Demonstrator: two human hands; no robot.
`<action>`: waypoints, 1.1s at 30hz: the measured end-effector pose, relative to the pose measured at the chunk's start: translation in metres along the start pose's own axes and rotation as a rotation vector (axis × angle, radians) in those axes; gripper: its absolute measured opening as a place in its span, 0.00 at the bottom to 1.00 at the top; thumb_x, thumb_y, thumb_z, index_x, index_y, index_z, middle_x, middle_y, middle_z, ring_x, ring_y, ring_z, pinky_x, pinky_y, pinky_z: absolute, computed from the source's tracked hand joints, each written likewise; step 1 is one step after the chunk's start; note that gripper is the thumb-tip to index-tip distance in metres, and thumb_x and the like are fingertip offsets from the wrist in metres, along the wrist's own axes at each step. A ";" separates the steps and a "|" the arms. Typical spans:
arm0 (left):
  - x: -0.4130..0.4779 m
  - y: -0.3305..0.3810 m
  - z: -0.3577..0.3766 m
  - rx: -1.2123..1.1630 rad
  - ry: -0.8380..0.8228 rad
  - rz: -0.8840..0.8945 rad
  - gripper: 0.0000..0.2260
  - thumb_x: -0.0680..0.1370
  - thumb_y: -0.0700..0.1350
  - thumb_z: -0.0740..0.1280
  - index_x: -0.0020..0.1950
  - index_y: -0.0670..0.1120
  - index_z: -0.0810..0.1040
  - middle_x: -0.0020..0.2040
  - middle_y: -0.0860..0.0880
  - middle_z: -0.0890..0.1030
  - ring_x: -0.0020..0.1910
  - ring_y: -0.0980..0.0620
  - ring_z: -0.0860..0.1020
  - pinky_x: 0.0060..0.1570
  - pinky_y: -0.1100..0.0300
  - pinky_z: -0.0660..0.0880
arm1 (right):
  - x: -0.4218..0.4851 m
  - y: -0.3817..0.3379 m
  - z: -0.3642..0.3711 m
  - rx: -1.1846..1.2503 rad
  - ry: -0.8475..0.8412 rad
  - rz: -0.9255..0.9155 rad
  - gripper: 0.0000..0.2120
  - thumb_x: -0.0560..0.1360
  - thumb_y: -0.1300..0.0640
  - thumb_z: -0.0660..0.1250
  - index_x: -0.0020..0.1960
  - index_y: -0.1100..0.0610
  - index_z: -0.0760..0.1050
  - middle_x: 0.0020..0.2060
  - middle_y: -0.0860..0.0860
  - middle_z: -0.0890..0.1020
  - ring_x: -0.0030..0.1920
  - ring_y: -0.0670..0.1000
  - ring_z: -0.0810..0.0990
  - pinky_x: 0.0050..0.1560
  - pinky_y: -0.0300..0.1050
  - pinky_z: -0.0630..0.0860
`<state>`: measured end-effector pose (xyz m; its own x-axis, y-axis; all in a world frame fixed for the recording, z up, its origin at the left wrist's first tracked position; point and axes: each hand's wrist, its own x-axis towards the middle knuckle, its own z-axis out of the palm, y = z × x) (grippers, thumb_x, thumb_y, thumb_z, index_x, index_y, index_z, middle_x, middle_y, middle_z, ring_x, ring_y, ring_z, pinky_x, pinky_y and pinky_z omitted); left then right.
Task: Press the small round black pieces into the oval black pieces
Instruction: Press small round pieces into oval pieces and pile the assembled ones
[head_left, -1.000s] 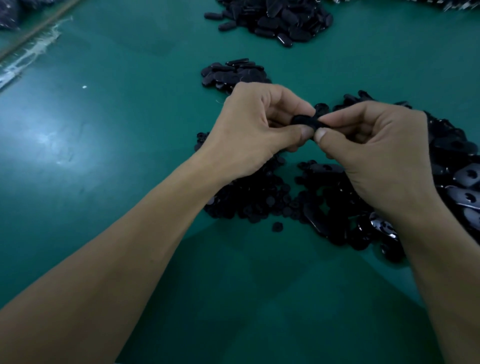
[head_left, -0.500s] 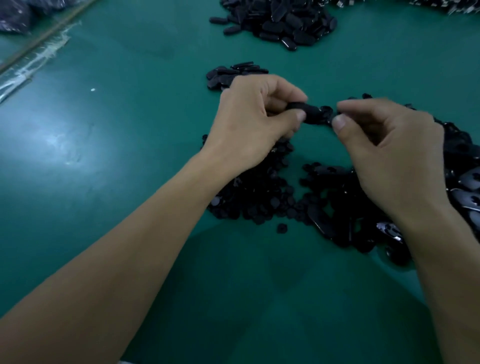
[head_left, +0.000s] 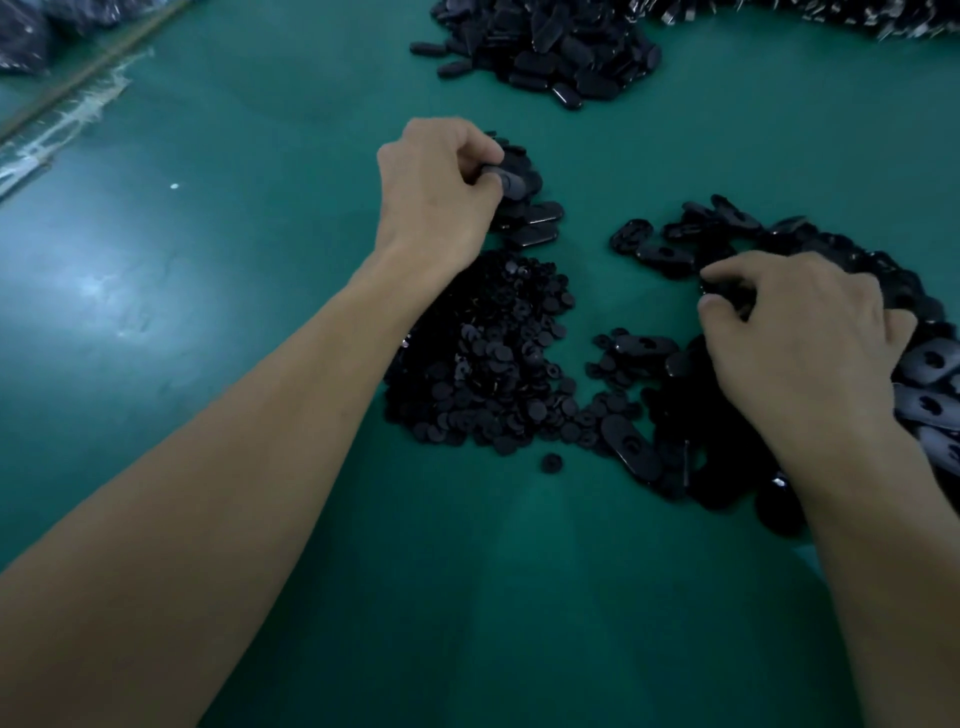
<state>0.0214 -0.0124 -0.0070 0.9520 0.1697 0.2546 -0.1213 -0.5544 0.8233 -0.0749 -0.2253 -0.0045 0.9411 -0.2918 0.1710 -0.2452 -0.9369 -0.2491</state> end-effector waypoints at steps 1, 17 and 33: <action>0.002 -0.001 0.000 0.016 0.006 0.000 0.06 0.79 0.39 0.70 0.53 0.47 0.84 0.44 0.50 0.84 0.42 0.54 0.83 0.50 0.61 0.82 | 0.000 0.000 0.000 0.010 0.007 -0.005 0.13 0.81 0.52 0.63 0.63 0.48 0.79 0.55 0.58 0.81 0.60 0.67 0.73 0.62 0.61 0.65; -0.005 0.002 -0.007 0.201 -0.001 0.067 0.08 0.79 0.49 0.70 0.57 0.52 0.82 0.58 0.51 0.78 0.56 0.54 0.78 0.61 0.57 0.75 | 0.002 0.006 -0.005 0.285 0.050 0.010 0.11 0.75 0.51 0.75 0.56 0.52 0.82 0.51 0.57 0.82 0.51 0.56 0.78 0.52 0.45 0.73; -0.048 0.013 -0.010 0.027 -0.163 0.222 0.04 0.77 0.45 0.72 0.42 0.49 0.84 0.31 0.58 0.78 0.29 0.64 0.74 0.32 0.73 0.69 | 0.003 0.004 -0.003 0.022 -0.023 -0.030 0.18 0.80 0.48 0.64 0.68 0.53 0.75 0.56 0.65 0.78 0.61 0.68 0.73 0.62 0.58 0.69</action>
<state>-0.0286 -0.0198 -0.0038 0.9358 -0.0909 0.3406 -0.3269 -0.5854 0.7420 -0.0740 -0.2301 -0.0022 0.9533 -0.2584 0.1566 -0.2116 -0.9408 -0.2648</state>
